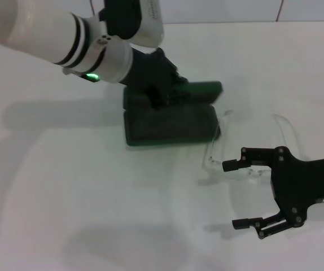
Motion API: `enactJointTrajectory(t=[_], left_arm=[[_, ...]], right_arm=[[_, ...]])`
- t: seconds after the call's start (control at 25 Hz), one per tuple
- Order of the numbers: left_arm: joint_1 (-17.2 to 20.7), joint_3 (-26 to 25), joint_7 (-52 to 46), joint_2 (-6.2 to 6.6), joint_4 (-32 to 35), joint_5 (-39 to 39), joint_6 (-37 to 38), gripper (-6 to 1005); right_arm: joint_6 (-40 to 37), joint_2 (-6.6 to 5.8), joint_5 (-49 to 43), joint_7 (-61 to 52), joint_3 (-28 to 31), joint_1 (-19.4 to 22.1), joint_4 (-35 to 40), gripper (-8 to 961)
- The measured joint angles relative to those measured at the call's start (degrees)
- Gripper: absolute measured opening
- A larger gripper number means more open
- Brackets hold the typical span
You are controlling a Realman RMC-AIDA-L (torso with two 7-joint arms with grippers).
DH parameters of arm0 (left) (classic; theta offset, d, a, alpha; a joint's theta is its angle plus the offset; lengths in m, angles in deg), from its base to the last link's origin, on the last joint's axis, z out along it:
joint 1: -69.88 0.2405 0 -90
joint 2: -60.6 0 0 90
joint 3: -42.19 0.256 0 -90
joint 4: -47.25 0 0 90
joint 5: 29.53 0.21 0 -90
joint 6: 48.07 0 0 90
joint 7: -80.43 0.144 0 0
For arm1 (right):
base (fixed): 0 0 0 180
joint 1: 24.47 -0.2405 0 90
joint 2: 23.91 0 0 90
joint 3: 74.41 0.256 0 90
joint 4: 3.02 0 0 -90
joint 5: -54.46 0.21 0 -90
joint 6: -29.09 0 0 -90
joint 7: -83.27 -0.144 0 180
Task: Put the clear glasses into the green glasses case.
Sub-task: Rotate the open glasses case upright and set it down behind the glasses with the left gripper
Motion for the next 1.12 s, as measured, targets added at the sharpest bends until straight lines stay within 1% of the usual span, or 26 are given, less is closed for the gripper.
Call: enactJointTrajectory(t=[0.08, 0.16, 0.32, 0.68, 0.8, 0.88, 0.96, 1.04, 1.12], left_arm=[[-0.6, -0.2, 0.8, 0.05, 0.0, -0.8, 2.4, 209], [-0.8, -0.2, 1.8, -0.03, 0.0, -0.9, 3.1, 210], [-0.4, -0.1, 2.4, -0.28, -0.3, -1.7, 2.5, 210], [0.3, 0.1, 2.2, -0.33, -0.4, -2.3, 1.4, 212], [0.7, -0.2, 2.0, -0.30, -0.3, -3.3, 1.7, 344], [1.8, -0.8, 2.0, -0.18, 0.8, -4.6, 2.0, 432], [3.9, -1.2, 2.1, -0.04, 3.1, -6.6, 2.3, 435], [7.4, -1.2, 3.2, 0.08, 6.9, -10.8, 2.6, 437], [11.4, -1.2, 5.6, 0.15, 10.2, -15.7, 2.8, 440]], right_arm=[[-0.1, 0.00, 0.0, 0.0, 0.0, 0.0, 0.0, 870], [-0.2, 0.00, 0.1, 0.0, 0.0, -0.1, 0.1, 870], [-0.2, 0.00, 0.1, 0.0, 0.0, -0.1, 0.1, 870], [0.1, 0.00, 0.2, -0.4, -0.1, 0.0, -0.1, 870], [-0.1, 0.00, 0.9, -0.6, 0.0, 0.2, 0.3, 870], [-0.1, 0.00, 1.3, -2.2, 0.1, 0.2, 0.8, 870], [0.1, -0.04, 1.5, -5.4, 0.5, 0.1, 2.3, 869], [0.1, -0.12, 1.5, -9.6, 1.1, 0.0, 4.8, 869], [0.0, -0.23, 1.3, -15.2, 1.5, 0.4, 9.6, 869]])
